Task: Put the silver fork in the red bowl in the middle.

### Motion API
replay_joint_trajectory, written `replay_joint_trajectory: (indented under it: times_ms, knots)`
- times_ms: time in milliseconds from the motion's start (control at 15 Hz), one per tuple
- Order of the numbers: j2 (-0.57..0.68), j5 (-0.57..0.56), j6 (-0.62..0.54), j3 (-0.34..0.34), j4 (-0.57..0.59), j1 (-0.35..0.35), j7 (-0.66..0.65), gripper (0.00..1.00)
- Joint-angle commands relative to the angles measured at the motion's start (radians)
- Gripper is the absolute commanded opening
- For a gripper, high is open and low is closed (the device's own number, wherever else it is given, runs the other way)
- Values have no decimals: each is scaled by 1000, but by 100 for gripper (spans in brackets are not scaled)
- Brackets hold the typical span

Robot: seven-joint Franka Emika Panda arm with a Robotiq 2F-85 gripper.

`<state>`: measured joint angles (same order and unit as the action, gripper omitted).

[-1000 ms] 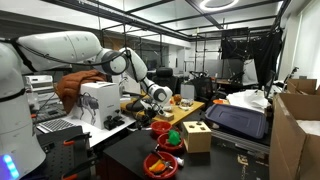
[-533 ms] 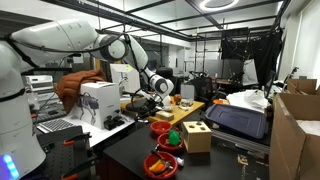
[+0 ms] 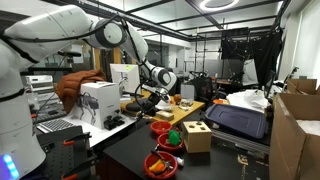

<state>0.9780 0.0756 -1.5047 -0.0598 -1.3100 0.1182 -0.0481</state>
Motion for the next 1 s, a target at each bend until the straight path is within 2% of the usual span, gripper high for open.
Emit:
replay_joint_trajectory:
  times_ms: [0,200,333,933]
  knots:
    - [-86,-117,-119,24,-86,-4,111,2]
    - [-118,-198,-235,12,-126,-16,218,2]
    - [-133,-213,-309,-6,-154,-31,286,2]
    - [-146,-196,-534,-74,-232,-85,522,2]
